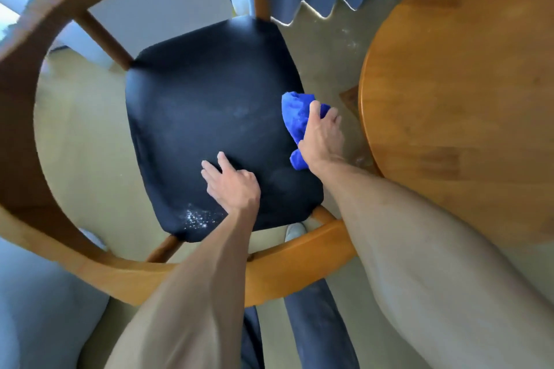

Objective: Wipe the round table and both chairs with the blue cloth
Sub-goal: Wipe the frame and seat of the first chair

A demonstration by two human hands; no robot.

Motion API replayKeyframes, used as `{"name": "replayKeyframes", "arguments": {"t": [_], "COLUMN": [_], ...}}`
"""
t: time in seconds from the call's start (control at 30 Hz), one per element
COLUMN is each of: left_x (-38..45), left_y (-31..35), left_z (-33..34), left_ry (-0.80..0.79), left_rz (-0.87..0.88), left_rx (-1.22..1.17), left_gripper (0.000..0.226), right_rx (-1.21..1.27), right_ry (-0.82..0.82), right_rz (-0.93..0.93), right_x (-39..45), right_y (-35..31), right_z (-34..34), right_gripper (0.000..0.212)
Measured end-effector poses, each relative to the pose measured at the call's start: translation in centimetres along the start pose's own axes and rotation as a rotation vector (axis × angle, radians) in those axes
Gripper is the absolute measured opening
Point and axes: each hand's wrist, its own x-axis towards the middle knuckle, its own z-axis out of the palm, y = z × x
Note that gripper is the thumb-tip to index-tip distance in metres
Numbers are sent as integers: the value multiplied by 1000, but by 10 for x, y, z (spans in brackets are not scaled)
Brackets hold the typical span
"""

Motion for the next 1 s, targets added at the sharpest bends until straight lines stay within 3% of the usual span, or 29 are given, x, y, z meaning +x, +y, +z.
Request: {"name": "replayKeyframes", "arguments": {"t": [0.3,0.47,0.67,0.87,1.0], "left_x": [23,21,28,19,18], "left_y": [29,5,-35,-60,-80], "left_z": [-8,-34,-68,-90,-114], "left_ry": [21,20,55,30,36], "left_rz": [40,83,-63,-43,-59], "left_rx": [41,74,-13,-58,-120], "left_gripper": [55,59,52,54,54], "right_rx": [171,164,-18,148,118], "right_ry": [-2,-117,-147,-412,-402], "right_rz": [-48,17,-275,-502,-494], "right_x": [27,29,-34,-128,-151], "right_y": [-2,-29,-54,-119,-139], "right_z": [3,0,8,58,70], "right_gripper": [76,73,52,40,33]}}
